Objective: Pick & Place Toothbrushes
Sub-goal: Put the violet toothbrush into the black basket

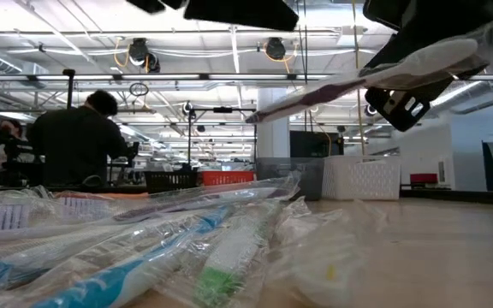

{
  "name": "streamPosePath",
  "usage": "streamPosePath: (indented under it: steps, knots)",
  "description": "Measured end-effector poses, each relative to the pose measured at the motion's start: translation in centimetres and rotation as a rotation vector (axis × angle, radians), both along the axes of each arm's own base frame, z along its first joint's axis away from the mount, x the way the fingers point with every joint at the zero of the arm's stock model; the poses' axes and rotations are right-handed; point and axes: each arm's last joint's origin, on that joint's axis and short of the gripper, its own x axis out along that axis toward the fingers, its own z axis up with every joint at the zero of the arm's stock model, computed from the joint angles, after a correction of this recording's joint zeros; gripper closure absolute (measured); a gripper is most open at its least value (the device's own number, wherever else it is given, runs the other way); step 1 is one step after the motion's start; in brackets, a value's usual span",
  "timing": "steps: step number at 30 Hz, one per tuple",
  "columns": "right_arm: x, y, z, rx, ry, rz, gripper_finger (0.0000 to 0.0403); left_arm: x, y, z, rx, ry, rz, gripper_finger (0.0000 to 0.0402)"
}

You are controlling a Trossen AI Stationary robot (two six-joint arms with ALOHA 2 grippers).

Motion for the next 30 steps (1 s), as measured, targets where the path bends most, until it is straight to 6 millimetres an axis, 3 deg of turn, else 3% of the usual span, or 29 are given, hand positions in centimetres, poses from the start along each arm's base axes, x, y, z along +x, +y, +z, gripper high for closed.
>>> streamPosePath:
  steps: [5,11,30]
  knots:
    - [0.2,-0.1,0.2,0.004,-0.027,0.004,0.0403,2.0,-1.3,-1.1,0.157,0.119,0.05,0.0252]
    - [0.2,-0.1,0.3,0.006,-0.033,0.002,0.0403,3.8,-2.0,-1.7,0.21,0.17,0.043,0.0252]
    - [0.6,-0.5,0.8,0.009,-0.076,0.013,0.0403,3.5,-1.7,-2.2,0.142,0.255,-0.006,0.0252]
